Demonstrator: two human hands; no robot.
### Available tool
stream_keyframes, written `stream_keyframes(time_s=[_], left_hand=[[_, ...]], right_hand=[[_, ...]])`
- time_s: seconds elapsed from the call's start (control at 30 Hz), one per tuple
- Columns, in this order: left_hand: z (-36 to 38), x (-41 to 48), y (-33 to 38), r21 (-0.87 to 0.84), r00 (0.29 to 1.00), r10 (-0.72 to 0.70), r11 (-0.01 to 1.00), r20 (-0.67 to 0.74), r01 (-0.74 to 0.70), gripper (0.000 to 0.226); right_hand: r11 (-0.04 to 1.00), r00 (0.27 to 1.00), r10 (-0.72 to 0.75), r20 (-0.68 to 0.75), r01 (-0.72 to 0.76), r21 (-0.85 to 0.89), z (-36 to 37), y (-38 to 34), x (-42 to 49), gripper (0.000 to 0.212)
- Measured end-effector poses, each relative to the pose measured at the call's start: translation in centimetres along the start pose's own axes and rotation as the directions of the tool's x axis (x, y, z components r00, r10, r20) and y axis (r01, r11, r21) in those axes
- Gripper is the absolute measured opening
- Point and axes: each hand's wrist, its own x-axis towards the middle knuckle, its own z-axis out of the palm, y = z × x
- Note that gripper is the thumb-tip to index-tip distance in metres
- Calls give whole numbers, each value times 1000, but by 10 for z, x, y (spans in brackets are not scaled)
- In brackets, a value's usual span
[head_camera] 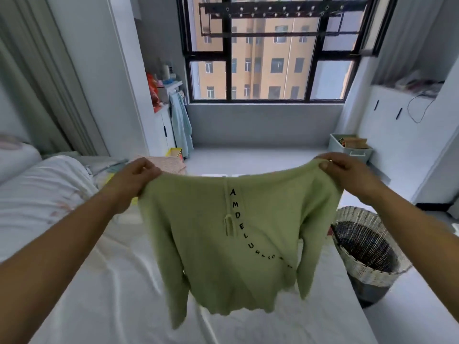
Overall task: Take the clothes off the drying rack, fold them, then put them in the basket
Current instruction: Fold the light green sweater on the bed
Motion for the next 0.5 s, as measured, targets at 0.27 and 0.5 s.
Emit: stream_keyframes(time_s=[0.27, 0.5], left_hand=[[-65, 7, 21, 683, 967, -104, 725, 231, -86, 30], [-133, 38, 19, 168, 934, -197, 974, 300, 151, 66]], right_hand=[[966, 975, 170, 144, -136, -218, -3, -42, 14, 21], [961, 966, 229, 117, -244, 132, 29, -79, 40, 26]])
